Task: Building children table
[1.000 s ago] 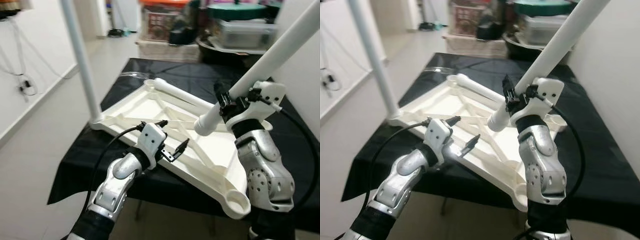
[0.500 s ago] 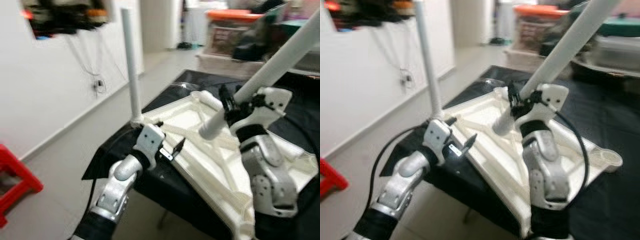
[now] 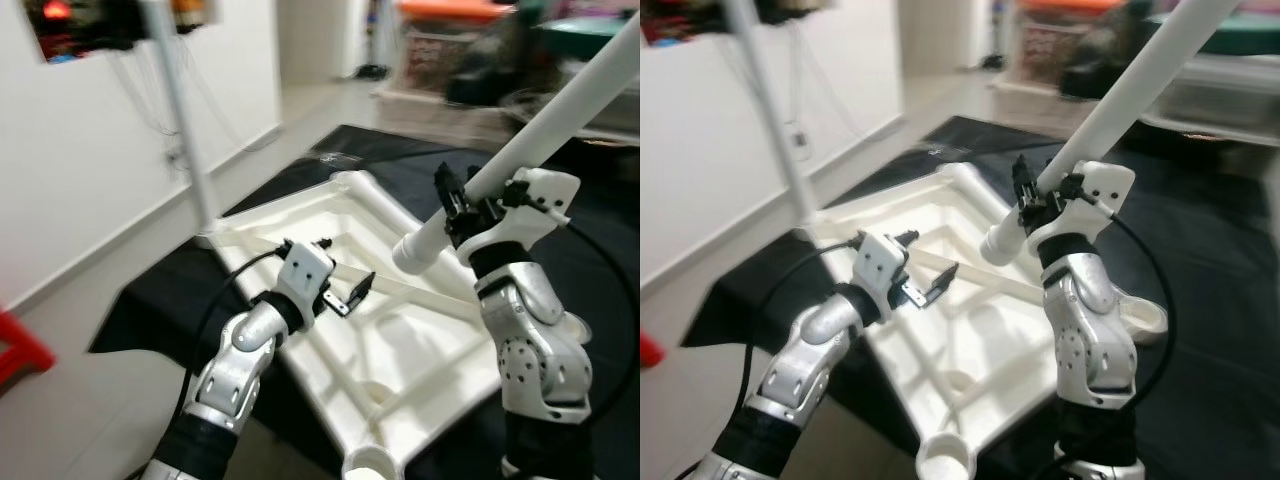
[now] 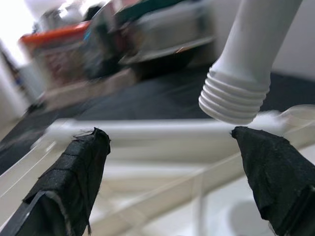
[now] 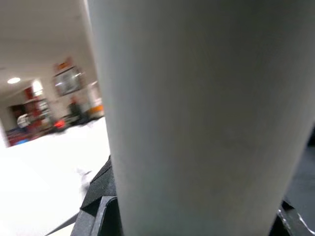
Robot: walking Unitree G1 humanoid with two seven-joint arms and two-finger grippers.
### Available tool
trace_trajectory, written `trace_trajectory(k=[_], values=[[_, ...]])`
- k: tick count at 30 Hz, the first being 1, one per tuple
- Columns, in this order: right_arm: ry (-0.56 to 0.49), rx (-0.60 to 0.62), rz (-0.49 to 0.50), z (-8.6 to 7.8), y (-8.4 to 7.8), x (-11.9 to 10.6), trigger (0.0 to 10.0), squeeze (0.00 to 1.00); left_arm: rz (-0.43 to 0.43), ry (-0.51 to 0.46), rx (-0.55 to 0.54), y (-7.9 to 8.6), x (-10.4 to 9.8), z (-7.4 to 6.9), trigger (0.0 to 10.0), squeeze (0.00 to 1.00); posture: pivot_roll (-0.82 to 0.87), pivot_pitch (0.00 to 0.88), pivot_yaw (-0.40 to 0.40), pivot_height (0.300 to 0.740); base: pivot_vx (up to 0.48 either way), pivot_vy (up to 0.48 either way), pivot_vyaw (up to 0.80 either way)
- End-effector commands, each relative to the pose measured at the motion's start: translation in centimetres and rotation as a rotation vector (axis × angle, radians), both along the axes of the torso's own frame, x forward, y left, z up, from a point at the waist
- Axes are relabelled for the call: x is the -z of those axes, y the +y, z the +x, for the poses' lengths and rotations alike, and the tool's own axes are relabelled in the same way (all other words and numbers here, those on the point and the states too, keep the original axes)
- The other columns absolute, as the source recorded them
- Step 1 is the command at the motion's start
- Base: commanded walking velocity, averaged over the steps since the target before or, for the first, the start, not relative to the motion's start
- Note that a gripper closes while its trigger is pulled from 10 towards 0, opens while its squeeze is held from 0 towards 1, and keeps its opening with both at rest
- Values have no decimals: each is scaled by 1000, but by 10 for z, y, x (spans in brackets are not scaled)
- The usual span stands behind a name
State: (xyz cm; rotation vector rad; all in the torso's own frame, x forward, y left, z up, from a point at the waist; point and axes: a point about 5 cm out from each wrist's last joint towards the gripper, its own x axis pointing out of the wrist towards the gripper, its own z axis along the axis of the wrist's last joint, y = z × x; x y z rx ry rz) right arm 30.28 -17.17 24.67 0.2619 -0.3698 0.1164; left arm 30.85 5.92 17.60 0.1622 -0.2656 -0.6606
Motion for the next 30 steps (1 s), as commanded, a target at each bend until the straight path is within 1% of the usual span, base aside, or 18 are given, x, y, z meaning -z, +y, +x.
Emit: trace_trajectory(k=[1, 11, 13, 18, 22, 30], values=[[-34, -17, 8, -2, 4, -6, 10000, 0, 1, 19, -11, 4, 4, 1, 10000, 0, 61, 0, -50, 740, 0, 0, -800], [-50, -27, 4, -2, 5, -9, 10000, 0, -10, 32, -13, 2, 5, -1, 10000, 0, 61, 0, -50, 740, 0, 0, -800], [-48, -27, -2, -2, 6, -8, 10000, 0, -23, 39, -9, 2, 5, -2, 10000, 0, 60, 0, -50, 740, 0, 0, 0], [-46, -31, -3, -2, 7, -8, 10000, 0, -24, 47, -4, 1, 6, -3, 10000, 0, 60, 0, -50, 740, 0, 0, 0], [-39, -37, -19, -2, 10, -5, 10000, 0, -24, 49, -2, 1, 7, -4, 10000, 0, 62, 0, -52, 740, -340, 0, 0], [-27, -39, -19, -4, 11, -1, 10000, 0, -18, 48, 7, 0, 7, -6, 10000, 0, 58, 0, -48, 740, -413, 0, 0]])
